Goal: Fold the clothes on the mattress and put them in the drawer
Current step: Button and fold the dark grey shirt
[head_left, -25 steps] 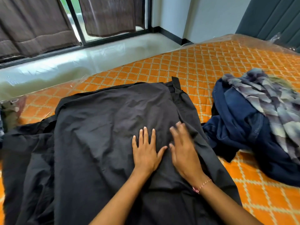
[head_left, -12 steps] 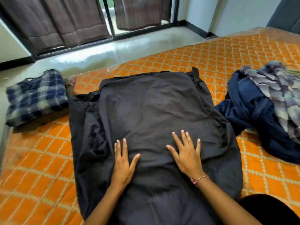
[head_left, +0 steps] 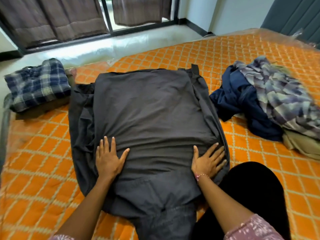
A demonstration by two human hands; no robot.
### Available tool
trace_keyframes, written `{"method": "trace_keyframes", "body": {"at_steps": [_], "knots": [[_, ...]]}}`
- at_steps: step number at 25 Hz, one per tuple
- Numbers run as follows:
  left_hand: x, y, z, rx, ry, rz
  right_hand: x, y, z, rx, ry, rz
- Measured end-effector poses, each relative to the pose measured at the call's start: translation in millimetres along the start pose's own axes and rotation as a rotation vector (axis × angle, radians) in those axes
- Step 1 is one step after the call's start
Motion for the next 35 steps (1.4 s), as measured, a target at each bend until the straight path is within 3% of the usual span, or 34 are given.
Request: {"method": "trace_keyframes", "body": {"at_steps": [2, 4, 5, 6, 8, 9, 12, 13, 15, 18, 20, 22, 24, 26, 28, 30, 32, 35], "knots": [[-11, -1, 15, -0.064, -0.033, -0.076, -4, 13, 9, 0.033, -0.055, -0.036], [-27, 6, 36, -0.075, -0.281, -0.169, -24, 52, -2, -0.04, -0.078, 0.181], [-31, 20, 46, -0.052, -0.396, -0.083, -42, 82, -17, -0.082, -0.028, 0.362], [-31, 42, 57, -0.118, -0.427, 0.111, -64, 115, -33, -0.123, 0.055, 0.551], [-20, 81, 61, -0.369, -0.254, 0.539, -103, 164, -59, -0.218, 0.177, 0.848], [-11, 98, 57, -0.491, -0.148, 0.66, -117, 187, -66, -0.253, 0.248, 0.947], [30, 108, 56, -1.218, 0.04, 0.761, -131, 229, -67, -0.137, 0.375, 0.968], [40, 100, 54, -1.416, 0.172, 0.773, -129, 246, -60, -0.04, 0.384, 0.931], [53, 81, 55, -1.516, 0.408, 0.735, -118, 284, -47, 0.111, 0.414, 0.895], [74, 78, 64, -1.454, 0.406, 0.679, -109, 347, -37, 0.2, 0.47, 0.941], [86, 87, 82, -1.423, 0.127, 0.58, -108, 384, -45, 0.23, 0.57, 0.896], [82, 89, 110, -1.103, -0.121, 0.368, -106, 410, -60, 0.318, 0.705, 0.713], [64, 72, 123, -0.742, -0.18, 0.104, -98, 423, -77, 0.271, 0.708, 0.532], [48, 65, 121, -0.633, -0.183, -0.03, -86, 436, -84, 0.316, 0.651, 0.439], [34, 66, 116, -0.621, -0.153, -0.039, -83, 448, -84, 0.725, 0.801, 0.372], [24, 69, 113, -0.65, -0.223, 0.05, -74, 448, -59, 1.086, 0.896, 0.305], [11, 60, 110, -0.619, -0.219, 0.13, -51, 435, -21, 1.362, 0.878, 0.273], [-19, 20, 98, -0.483, -0.048, 0.098, 0, 384, 40, 1.702, 0.845, 0.278]]}}
Point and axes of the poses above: each hand's wrist, its own x-axis towards the middle knuckle, its own z-axis out of the back of the hand, y = z × x, the point moved 5 cm from there along x, towards the middle knuckle, and after that the axes turned 3 degrees about z, right-handed, at the moved point
